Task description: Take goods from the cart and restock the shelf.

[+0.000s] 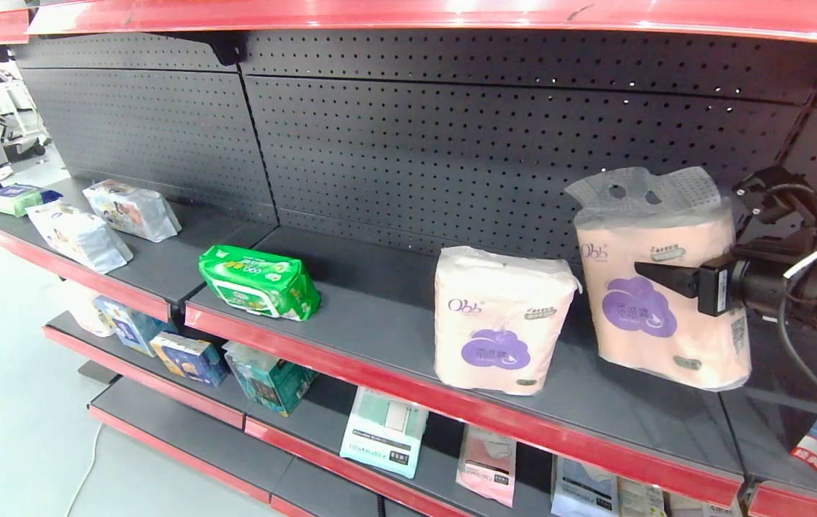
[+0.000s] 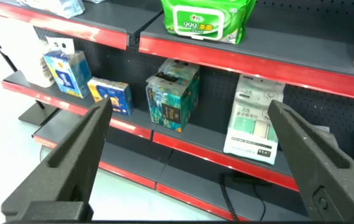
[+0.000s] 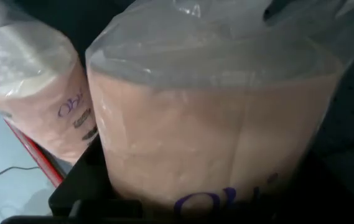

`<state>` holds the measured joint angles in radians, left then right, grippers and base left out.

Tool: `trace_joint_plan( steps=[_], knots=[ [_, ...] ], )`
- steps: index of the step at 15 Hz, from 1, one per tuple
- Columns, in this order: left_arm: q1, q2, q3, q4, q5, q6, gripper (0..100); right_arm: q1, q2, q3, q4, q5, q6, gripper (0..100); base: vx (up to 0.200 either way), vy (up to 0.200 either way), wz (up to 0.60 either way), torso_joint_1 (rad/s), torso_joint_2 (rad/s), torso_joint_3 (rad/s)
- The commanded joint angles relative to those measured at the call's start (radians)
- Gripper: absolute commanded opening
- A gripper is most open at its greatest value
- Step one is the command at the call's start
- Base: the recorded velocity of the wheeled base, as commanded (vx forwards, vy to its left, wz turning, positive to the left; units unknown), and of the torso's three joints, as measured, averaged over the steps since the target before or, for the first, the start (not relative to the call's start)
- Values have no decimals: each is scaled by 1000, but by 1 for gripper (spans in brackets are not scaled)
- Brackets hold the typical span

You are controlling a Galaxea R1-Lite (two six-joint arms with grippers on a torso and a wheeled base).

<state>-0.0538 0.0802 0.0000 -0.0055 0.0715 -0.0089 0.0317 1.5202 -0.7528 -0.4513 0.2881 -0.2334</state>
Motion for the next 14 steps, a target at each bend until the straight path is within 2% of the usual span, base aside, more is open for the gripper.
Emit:
trace_joint_plan(
  steps=[1,12,14],
  knots=[
    [0,3,0,-1,1,0,100,4,69,-33,-1,28,-1,0,0,0,0,0,0,0],
    [0,3,0,-1,1,0,100,50,301,-234,-44,238,-47,0,0,0,0,0,0,0],
    [0,3,0,-1,1,0,100,60,353,-261,-92,253,-47,0,0,0,0,0,0,0]
  ],
)
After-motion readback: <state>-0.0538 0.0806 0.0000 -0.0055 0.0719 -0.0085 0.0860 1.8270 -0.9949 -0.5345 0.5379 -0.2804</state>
